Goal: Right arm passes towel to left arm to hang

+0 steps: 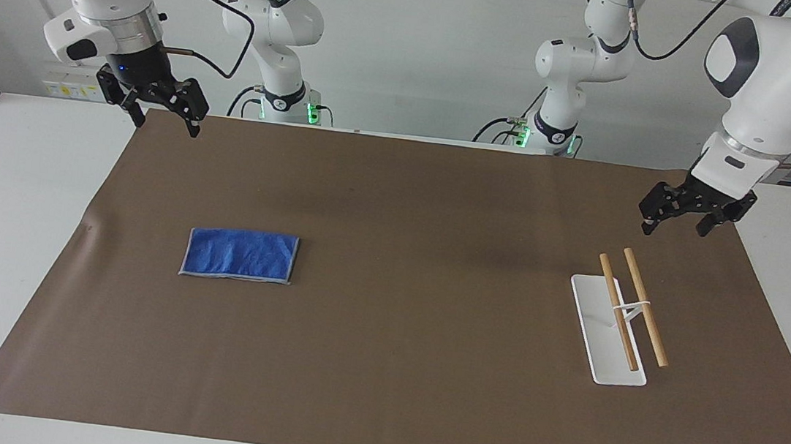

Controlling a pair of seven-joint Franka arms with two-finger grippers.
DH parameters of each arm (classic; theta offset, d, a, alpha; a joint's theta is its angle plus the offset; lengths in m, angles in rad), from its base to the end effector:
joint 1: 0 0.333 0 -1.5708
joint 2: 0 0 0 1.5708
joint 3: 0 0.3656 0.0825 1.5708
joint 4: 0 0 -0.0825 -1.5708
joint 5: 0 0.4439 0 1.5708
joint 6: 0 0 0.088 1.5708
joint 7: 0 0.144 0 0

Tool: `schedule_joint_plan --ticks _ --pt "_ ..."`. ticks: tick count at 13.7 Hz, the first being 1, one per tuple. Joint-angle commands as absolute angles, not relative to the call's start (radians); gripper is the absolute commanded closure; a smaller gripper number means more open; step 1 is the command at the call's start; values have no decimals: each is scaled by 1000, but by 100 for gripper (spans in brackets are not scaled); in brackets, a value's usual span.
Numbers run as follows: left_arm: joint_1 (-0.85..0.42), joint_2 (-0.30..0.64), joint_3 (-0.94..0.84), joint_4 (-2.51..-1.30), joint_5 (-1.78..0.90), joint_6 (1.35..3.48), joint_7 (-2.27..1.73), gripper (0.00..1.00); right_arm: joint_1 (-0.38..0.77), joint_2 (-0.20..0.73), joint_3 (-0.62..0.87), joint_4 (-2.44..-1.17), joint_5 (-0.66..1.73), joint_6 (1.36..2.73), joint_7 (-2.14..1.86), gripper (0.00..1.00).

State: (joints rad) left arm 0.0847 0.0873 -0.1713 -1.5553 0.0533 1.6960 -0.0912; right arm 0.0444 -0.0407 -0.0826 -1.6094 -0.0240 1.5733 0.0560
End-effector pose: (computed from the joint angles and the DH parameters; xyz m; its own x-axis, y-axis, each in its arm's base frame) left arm 0.6565 -0.0455 0.6022 0.9983 -0.0005 0.0578 0.0014 -0.9994 -0.0332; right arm 0.5994 -0.0274 0.6414 0.9956 -0.0939 0.0056 -0.0940 -0.9954 0.0204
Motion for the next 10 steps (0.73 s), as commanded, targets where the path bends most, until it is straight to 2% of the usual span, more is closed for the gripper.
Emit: schedule_joint_plan --ticks 1,10 --pt "77 63 -167 -1583 67 1717 -91 0 35 -48 -72 -1609 -31 1560 41 0" --pt "71 64 -167 -1585 67 1756 -91 0 31 -54 -74 -1621 -25 1563 68 0"
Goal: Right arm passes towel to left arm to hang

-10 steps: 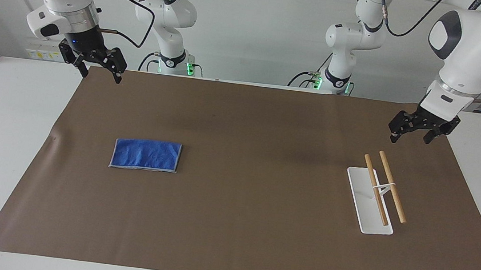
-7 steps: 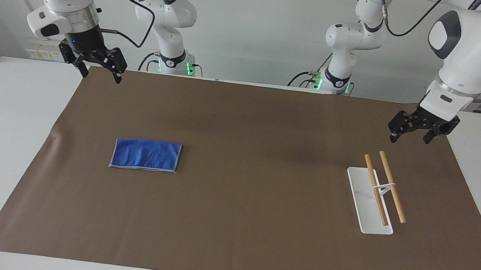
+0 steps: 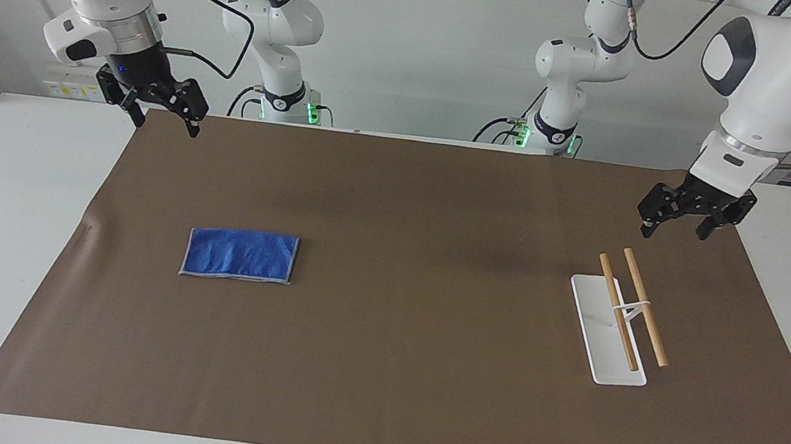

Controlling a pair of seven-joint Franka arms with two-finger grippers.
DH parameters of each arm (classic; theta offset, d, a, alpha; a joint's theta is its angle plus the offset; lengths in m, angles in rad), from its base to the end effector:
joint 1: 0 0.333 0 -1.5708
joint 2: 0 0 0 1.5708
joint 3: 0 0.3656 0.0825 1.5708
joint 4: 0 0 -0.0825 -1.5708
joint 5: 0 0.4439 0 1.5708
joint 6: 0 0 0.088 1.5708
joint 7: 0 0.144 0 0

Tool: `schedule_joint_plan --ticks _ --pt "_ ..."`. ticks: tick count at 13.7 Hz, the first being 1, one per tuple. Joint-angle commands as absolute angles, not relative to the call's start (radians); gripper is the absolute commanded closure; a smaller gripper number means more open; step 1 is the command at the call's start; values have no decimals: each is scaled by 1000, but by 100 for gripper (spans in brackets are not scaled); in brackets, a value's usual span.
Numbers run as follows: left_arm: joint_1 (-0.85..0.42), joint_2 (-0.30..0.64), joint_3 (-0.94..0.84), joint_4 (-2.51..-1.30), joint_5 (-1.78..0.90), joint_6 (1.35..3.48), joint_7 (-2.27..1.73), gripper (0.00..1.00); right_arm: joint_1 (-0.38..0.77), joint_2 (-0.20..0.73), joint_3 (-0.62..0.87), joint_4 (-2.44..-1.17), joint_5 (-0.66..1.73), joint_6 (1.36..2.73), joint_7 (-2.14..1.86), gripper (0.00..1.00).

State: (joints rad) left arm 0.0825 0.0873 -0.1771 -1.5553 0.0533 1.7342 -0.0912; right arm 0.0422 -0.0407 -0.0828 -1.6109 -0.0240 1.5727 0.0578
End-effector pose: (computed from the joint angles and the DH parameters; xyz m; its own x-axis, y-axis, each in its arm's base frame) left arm 0.6613 -0.0513 0.6061 0.9954 -0.0096 0.0958 -0.0068 -0.9996 -0.0292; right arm 0.5991 -0.0288 0.6406 0.9952 -0.0981 0.0035 -0.0982 -0.9950 0.0205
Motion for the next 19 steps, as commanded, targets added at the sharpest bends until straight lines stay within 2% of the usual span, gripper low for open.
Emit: schedule_joint_plan --ticks 1,8,14,19 --pt "71 64 -167 -1585 67 1758 -91 0 31 -54 -74 -1623 -25 1563 67 0" --pt "71 66 -166 -1585 67 1759 -92 0 28 -55 -74 -1634 -25 1577 66 0" --pt "64 63 -167 -1585 67 1758 -92 0 31 -46 -74 -1879 -23 1929 57 0" --pt "63 63 -167 -1585 67 1761 -92 0 37 96 -72 -1974 4 2173 29 0"
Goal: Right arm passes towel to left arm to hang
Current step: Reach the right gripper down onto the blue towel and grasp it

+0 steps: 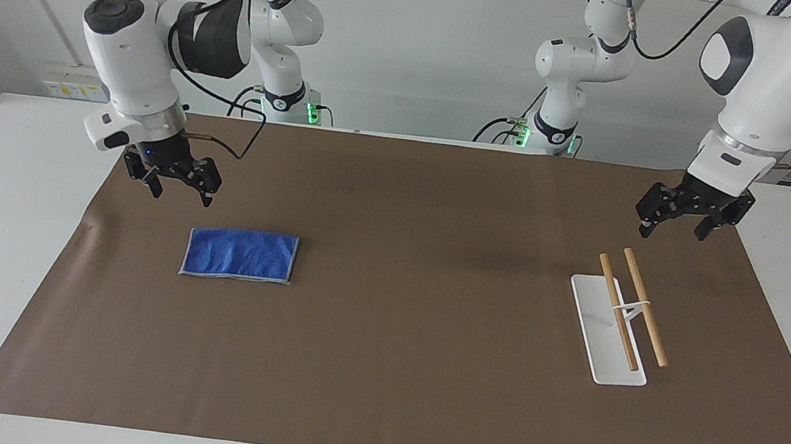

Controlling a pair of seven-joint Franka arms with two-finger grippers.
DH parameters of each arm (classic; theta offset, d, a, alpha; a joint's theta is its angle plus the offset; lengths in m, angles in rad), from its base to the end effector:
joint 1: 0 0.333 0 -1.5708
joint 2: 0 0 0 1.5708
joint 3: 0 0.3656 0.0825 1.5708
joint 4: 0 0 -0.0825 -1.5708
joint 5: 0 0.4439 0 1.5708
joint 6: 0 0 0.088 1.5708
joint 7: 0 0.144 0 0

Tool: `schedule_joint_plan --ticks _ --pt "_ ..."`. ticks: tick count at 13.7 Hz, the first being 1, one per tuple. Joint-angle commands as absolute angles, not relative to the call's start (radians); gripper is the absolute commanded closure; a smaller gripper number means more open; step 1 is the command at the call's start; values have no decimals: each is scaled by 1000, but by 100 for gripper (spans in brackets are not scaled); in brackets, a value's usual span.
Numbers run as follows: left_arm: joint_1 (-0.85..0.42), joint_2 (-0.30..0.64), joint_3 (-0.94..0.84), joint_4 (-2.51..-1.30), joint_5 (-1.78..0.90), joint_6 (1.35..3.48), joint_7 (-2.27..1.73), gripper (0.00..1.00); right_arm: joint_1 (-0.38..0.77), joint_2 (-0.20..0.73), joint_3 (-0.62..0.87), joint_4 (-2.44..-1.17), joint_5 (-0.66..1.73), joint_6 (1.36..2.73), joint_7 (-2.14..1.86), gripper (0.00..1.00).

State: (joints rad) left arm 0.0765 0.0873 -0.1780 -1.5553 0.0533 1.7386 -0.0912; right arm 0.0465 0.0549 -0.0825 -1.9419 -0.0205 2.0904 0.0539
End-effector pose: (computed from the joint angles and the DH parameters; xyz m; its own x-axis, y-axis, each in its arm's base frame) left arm 0.6615 -0.0559 0.6065 0.9948 -0.0166 0.1001 -0.0138 -0.9995 -0.0287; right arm 0.6414 -0.0242 0.4502 0.9924 -0.0789 0.0946 -0.0810 -0.9966 0.0181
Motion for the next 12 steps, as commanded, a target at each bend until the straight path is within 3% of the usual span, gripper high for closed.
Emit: schedule_joint_plan --ticks 1,6,12 --pt "63 63 -167 -1585 67 1763 -92 0 37 116 -69 -1999 20 2227 19 0" --pt "63 63 -167 -1589 66 1763 -94 0 46 175 -66 -2115 21 2408 -61 0" --pt "63 58 -167 -1591 66 1763 -97 0 71 215 -66 -2166 23 2470 -72 0"
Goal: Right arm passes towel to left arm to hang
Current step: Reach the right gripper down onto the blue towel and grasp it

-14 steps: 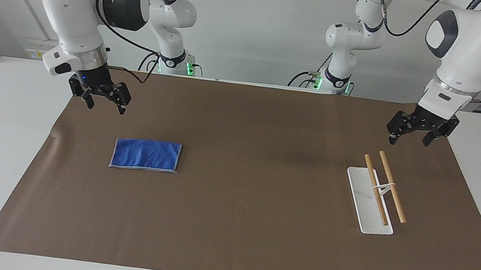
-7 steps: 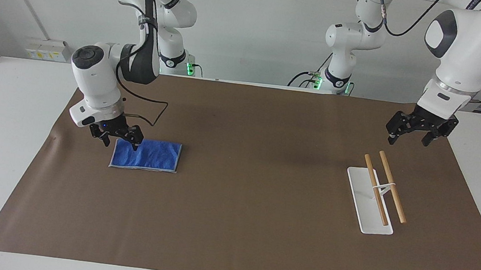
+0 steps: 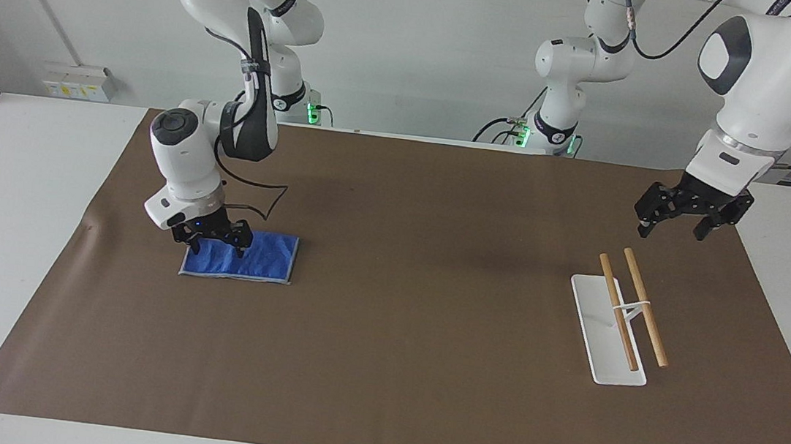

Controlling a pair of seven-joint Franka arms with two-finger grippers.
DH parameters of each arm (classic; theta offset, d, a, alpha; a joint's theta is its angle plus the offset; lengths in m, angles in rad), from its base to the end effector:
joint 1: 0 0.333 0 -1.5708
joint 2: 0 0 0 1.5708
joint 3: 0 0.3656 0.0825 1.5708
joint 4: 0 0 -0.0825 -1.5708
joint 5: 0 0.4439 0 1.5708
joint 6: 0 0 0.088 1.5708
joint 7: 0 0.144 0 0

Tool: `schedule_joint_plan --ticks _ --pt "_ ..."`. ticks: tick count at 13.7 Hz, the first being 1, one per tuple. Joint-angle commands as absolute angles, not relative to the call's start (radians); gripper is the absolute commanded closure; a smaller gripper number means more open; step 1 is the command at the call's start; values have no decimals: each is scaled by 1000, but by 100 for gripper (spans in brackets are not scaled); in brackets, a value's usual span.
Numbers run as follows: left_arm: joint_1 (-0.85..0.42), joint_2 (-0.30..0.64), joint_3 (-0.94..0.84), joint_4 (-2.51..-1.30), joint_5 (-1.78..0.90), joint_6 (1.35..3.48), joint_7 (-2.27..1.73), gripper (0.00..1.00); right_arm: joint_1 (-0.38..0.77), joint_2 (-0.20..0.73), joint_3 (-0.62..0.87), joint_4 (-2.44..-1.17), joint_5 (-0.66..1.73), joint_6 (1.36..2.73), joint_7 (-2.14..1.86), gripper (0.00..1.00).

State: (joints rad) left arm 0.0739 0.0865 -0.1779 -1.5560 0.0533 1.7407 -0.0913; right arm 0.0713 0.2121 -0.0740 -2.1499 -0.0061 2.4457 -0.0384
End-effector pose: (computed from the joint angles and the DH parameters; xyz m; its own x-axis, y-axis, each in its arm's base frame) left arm 0.6614 -0.0576 0.6069 0.9946 -0.0191 0.1023 -0.0162 -0.9995 -0.0287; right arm 0.6281 -0.0016 0.2796 0.9956 0.0433 0.0832 0.0415 -0.9989 0.0231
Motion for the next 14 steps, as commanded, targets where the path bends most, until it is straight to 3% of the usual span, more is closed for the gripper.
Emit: schedule_joint_plan --ticks 1,5,6,7,8,10,14 --pt "61 57 -167 -1589 66 1763 -97 0 71 219 -64 -2172 23 2471 -72 0" --pt "61 57 -167 -1591 66 1761 -97 0 71 241 -64 -2195 23 2530 -78 0" --pt "61 57 -167 -1591 66 1763 -97 0 71 241 -66 -2197 23 2531 -95 6" --pt "61 57 -167 -1591 67 1761 -95 0 71 241 -64 -2197 23 2531 -101 30" --pt "61 57 -169 -1592 66 1761 -95 0 71 241 -64 -2195 23 2530 -100 62" --pt "63 57 -167 -1595 66 1761 -95 0 72 241 -66 -2195 23 2530 -92 97" --pt "61 55 -167 -1597 66 1758 -94 0 87 241 -64 -2189 44 2525 -31 100"
